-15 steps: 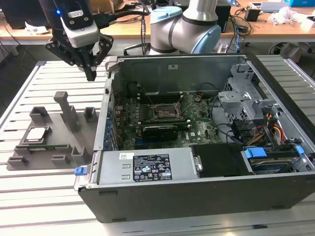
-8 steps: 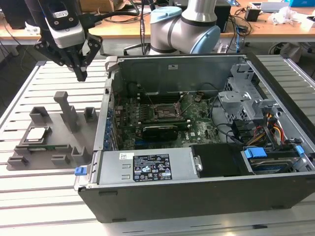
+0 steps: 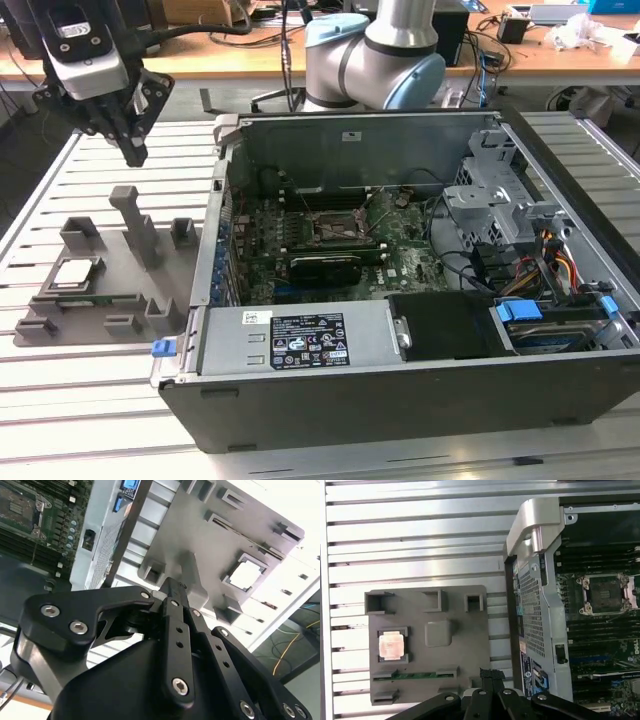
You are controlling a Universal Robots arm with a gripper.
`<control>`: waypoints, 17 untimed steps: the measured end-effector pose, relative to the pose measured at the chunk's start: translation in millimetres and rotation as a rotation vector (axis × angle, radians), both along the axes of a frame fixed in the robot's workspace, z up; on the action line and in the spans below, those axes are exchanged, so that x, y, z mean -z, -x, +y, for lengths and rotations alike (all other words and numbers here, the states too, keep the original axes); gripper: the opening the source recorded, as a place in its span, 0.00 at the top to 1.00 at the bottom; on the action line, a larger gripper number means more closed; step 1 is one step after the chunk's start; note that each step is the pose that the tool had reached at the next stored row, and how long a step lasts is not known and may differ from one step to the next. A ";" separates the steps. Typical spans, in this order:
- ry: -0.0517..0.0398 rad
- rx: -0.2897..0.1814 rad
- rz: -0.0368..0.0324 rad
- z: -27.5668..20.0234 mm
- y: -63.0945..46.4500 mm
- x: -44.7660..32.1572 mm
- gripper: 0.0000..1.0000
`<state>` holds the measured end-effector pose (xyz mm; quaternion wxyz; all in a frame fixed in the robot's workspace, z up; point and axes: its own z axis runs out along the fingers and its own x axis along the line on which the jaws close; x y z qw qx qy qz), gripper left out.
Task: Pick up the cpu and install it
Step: 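Reach for the cpu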
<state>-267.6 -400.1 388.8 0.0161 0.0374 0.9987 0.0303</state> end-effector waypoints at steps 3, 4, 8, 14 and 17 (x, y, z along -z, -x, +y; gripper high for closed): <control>0.0000 0.000 0.0001 0.0 9.4 0.0 0.89; 0.0000 0.000 0.0000 0.1 11.4 0.1 0.89; 0.0000 0.000 0.0000 0.0 28.7 0.1 0.89; 0.0000 0.000 0.0000 0.0 47.2 0.3 0.89; 0.0000 0.000 0.0001 0.0 55.8 0.2 0.89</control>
